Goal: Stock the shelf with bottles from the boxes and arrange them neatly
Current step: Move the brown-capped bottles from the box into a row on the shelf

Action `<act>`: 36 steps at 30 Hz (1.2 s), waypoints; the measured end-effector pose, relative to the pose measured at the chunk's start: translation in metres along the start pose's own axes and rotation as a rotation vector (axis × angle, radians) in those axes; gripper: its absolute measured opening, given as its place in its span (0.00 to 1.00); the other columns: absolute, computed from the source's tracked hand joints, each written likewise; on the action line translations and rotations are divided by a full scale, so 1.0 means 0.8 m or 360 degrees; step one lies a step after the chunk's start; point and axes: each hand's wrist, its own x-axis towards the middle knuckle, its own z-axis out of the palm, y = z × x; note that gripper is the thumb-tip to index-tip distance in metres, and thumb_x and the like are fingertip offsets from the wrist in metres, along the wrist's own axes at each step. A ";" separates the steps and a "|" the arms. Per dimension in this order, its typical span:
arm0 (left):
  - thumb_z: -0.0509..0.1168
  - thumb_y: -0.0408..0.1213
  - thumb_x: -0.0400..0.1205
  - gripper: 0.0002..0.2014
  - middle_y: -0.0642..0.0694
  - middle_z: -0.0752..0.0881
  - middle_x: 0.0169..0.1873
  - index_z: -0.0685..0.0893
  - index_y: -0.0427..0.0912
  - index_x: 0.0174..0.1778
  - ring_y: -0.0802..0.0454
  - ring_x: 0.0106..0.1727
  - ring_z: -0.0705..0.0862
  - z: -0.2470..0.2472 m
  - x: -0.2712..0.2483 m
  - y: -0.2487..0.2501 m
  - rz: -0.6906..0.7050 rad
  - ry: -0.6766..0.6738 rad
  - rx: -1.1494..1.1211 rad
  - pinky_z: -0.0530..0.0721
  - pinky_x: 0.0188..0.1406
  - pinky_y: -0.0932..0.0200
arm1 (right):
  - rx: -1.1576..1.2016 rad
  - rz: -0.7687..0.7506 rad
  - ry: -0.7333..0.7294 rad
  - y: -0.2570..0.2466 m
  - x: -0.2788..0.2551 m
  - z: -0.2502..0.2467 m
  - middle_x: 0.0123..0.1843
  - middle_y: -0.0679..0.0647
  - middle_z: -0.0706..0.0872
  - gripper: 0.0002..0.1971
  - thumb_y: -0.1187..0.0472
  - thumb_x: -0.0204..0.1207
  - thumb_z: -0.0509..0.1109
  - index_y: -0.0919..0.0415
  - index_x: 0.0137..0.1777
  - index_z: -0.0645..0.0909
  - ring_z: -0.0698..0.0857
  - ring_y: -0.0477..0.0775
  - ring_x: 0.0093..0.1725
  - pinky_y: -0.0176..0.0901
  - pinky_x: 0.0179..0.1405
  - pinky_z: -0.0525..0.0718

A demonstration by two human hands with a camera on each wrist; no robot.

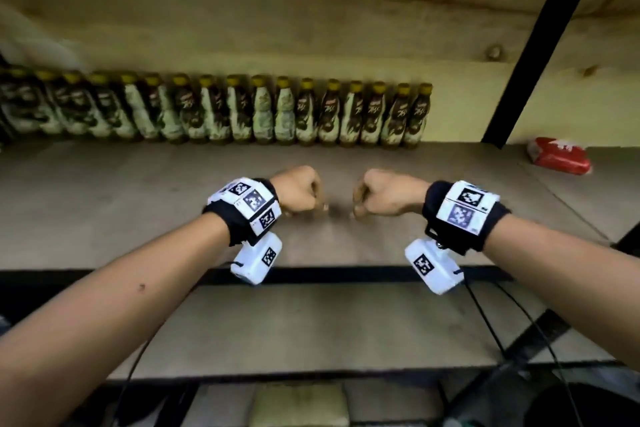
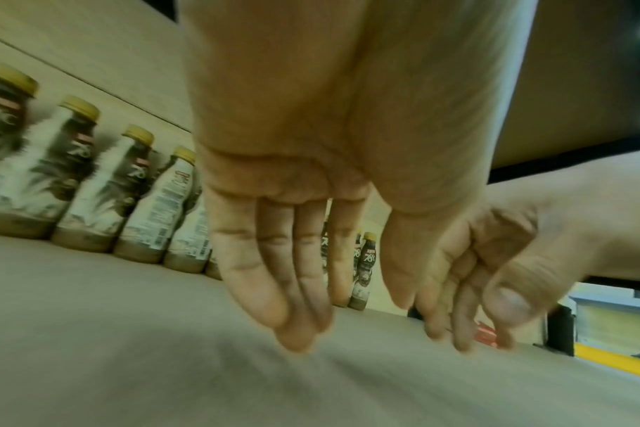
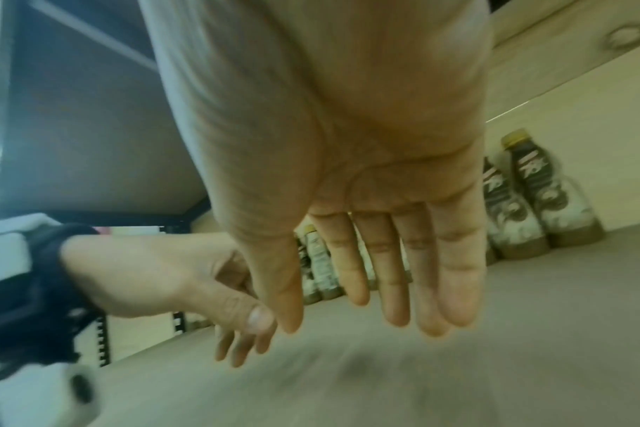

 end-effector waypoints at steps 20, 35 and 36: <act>0.73 0.46 0.77 0.11 0.46 0.85 0.33 0.89 0.41 0.45 0.48 0.33 0.80 0.219 -0.178 -0.180 -0.0256 -0.0738 -0.0259 0.78 0.35 0.61 | 0.0849 0.0432 -0.0539 -0.086 -0.108 0.372 0.41 0.51 0.91 0.03 0.59 0.73 0.75 0.56 0.39 0.87 0.88 0.53 0.44 0.45 0.42 0.85; 0.69 0.33 0.80 0.10 0.38 0.88 0.40 0.87 0.36 0.55 0.42 0.43 0.87 0.619 -0.298 -0.302 -0.1152 -0.1008 -0.0739 0.82 0.38 0.59 | 0.1417 0.1299 -0.0760 0.058 -0.204 0.743 0.36 0.55 0.86 0.03 0.61 0.73 0.75 0.55 0.40 0.84 0.86 0.58 0.40 0.49 0.39 0.84; 0.69 0.32 0.79 0.10 0.37 0.88 0.41 0.87 0.34 0.55 0.41 0.42 0.87 0.647 -0.301 -0.314 -0.1184 -0.1018 -0.0766 0.80 0.37 0.60 | 0.1440 0.1364 -0.0743 0.064 -0.203 0.774 0.37 0.54 0.86 0.04 0.61 0.72 0.75 0.54 0.39 0.83 0.88 0.60 0.42 0.47 0.40 0.82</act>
